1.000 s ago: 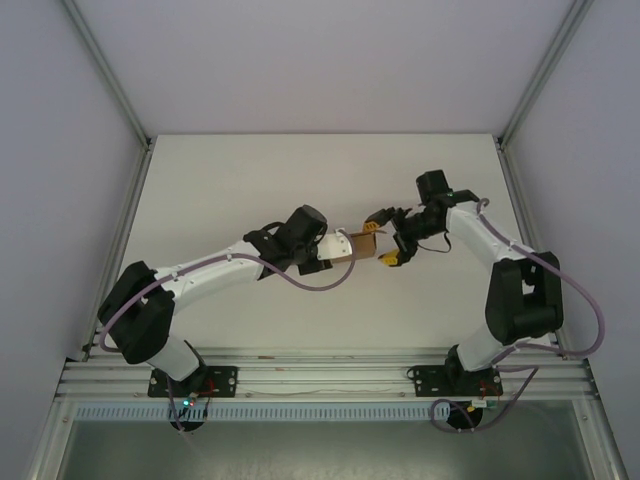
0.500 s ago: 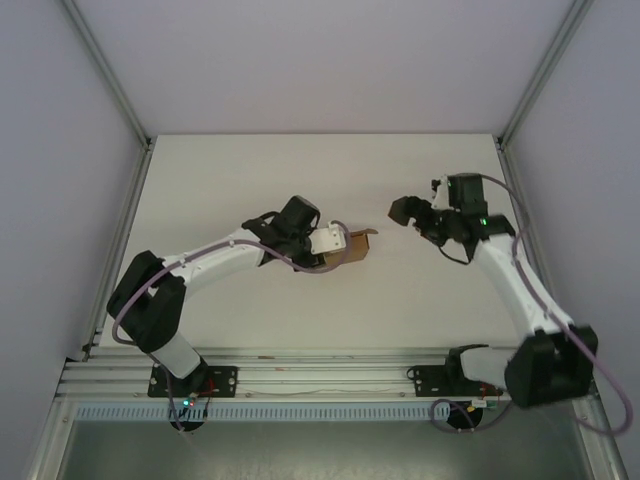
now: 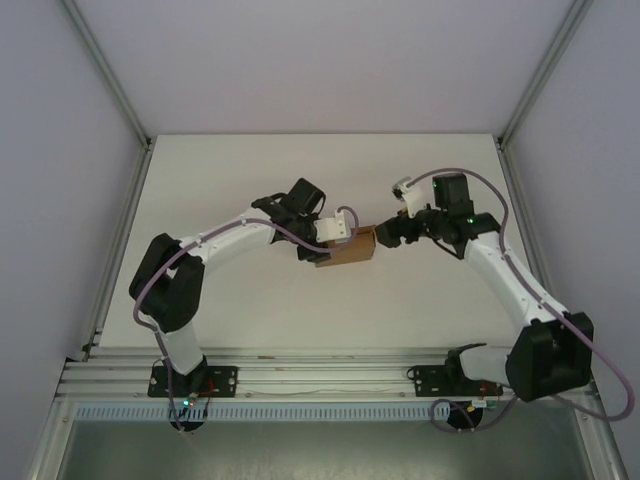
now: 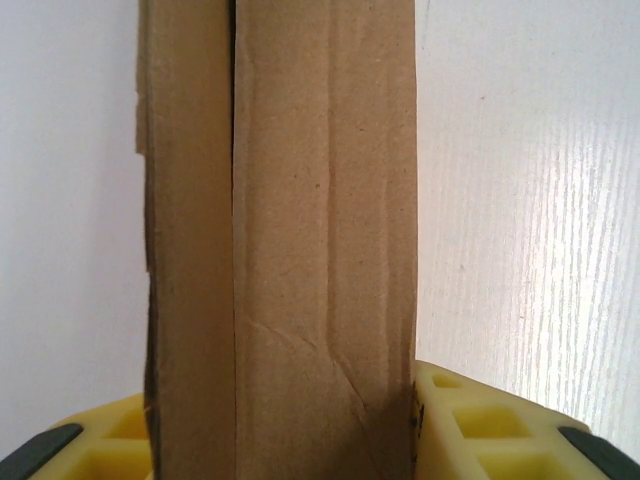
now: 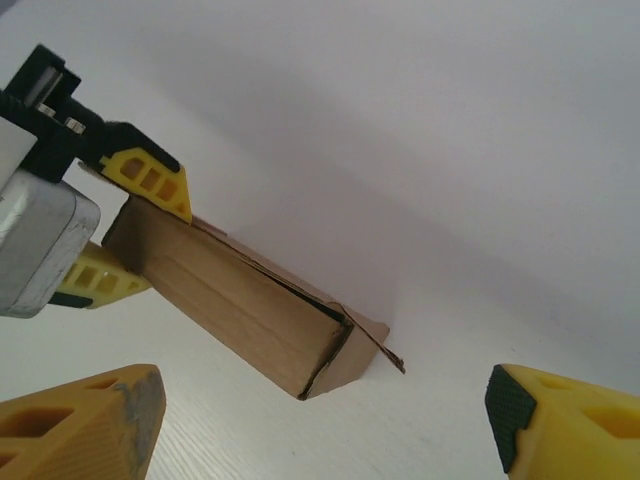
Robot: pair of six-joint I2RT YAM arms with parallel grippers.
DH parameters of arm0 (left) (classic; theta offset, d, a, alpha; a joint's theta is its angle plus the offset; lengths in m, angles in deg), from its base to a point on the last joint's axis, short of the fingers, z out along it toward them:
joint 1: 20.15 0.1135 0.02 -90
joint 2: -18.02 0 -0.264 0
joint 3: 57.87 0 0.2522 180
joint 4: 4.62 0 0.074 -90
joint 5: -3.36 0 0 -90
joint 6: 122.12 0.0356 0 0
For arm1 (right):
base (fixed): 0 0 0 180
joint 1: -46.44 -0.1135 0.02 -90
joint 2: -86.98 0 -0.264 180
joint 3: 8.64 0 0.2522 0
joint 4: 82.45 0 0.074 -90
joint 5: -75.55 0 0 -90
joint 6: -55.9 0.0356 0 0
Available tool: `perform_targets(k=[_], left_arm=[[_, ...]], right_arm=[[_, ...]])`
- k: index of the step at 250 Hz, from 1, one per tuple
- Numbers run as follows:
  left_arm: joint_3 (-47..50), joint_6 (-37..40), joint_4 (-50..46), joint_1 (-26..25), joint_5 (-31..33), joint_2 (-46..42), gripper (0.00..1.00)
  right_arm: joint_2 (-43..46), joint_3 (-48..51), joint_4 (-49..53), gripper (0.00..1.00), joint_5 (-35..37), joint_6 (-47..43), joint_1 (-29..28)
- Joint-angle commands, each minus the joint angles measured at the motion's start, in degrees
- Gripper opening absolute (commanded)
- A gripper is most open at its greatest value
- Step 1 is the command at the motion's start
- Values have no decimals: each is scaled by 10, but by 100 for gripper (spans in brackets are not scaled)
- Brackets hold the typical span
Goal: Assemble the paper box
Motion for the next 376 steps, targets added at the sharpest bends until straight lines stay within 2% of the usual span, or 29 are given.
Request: perform_targets(k=[1, 25, 43, 77, 92, 106, 119, 151, 180, 211, 230, 240, 262, 309, 376], left_arm=[[-11, 24, -72, 4, -31, 26, 42], [-22, 28, -80, 4, -35, 35, 42], [-31, 31, -88, 4, -36, 40, 42], [-44, 35, -98, 5, -33, 49, 42], [-48, 36, -99, 6, -31, 51, 42], [-50, 35, -99, 6, -33, 52, 42], [-53, 34, -100, 6, -36, 53, 42], [-64, 25, -101, 6, -30, 56, 42], [-70, 20, -105, 6, -31, 57, 42], [-67, 11, -96, 6, -28, 56, 42], [-66, 4, -90, 6, -27, 58, 42], [-66, 1, -88, 6, -25, 60, 42], [-68, -3, -90, 6, -21, 65, 42], [-74, -10, -99, 6, -23, 68, 42], [-66, -17, -84, 6, -30, 66, 43]], right_arm=[[-39, -38, 83, 81, 4, -101, -4], [-82, -68, 110, 76, 4, -122, -6], [-112, -93, 131, 68, 5, -131, -7], [-155, -125, 144, 60, 2, -138, -8], [-171, -135, 151, 53, -2, -138, -8], [-185, -143, 161, 40, -8, -138, -8], [-194, -150, 173, 34, -13, -140, -8], [-202, -159, 194, 11, -25, -139, -11], [-187, -149, 172, 1, -21, -89, -16], [-156, -117, 96, 0, 11, 70, -23], [-138, -87, 40, 0, 49, 206, -27], [-134, -84, 43, 0, 51, 258, -28], [-132, -86, 62, 0, 54, 313, -30], [-122, -85, 63, 0, 90, 360, -32], [-112, -16, -46, 0, 87, 367, -33]])
